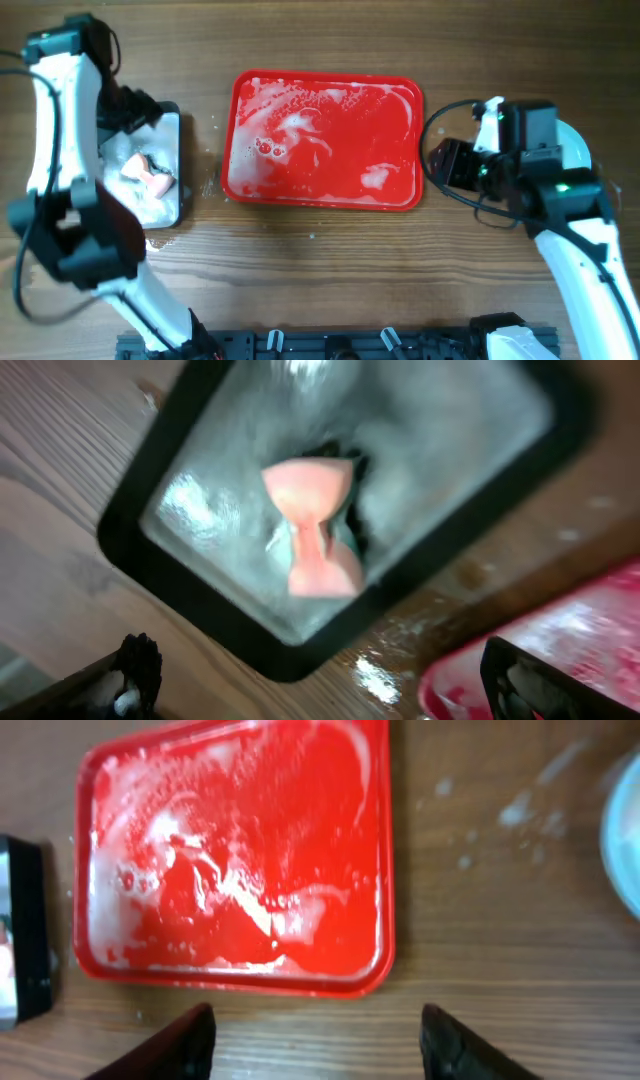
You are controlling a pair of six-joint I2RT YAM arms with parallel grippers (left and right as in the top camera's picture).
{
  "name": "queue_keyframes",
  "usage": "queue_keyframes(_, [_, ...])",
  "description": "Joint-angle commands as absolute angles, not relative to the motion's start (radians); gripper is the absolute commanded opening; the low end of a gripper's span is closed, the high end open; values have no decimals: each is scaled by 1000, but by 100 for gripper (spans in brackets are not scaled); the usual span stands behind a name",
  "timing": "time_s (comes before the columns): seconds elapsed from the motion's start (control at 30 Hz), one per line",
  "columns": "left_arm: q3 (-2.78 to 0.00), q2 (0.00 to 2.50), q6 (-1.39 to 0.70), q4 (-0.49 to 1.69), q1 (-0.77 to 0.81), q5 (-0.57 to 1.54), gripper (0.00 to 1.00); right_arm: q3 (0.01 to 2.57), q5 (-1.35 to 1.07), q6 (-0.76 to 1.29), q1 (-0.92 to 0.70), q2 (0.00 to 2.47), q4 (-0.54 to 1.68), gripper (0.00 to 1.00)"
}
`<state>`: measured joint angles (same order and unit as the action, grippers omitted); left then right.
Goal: Clean dirty plates on tray and stack at the side
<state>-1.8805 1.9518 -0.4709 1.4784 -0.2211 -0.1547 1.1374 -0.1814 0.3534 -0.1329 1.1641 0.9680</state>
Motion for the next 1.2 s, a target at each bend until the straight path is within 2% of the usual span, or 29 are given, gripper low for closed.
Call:
queue_keyframes(0.0, [-1906,1719,-456,1447,-177,-123,100,1300,-75,317,-137,1162,1034,69])
queue_keyframes(0.33, [-1906,1427,-498,1306,-46,-92,100,1575,56,292,-137,1065,1062,78])
queue_keyframes(0.4, [-1906,1407,-505,1302,-36,-86,100,1638,55,289,-137,1028,1052,88])
queue_keyframes(0.43, [-1906,1401,-505,1302,-36,-86,100,1660,56,292,-137,1011,1047,100])
queue_keyframes(0.53, [-1906,1395,-505,1302,-36,-86,100,1682,52,308,-137,951,1019,100])
queue_keyframes(0.77, [-1906,1396,-505,1302,-36,-86,100,1682,45,583,-137,880,1068,99])
queue_keyframes(1.0, [-1906,1396,-505,1302,-36,-86,100,1680,175,504,-137,882,1226,99])
queue_keyframes(1.1, [-1906,1396,-505,1302,-36,-86,100,1656,200,496,-137,884,1214,100])
queue_keyframes(1.17, [-1906,1396,-505,1302,-36,-86,100,1560,212,439,-137,869,1108,100])
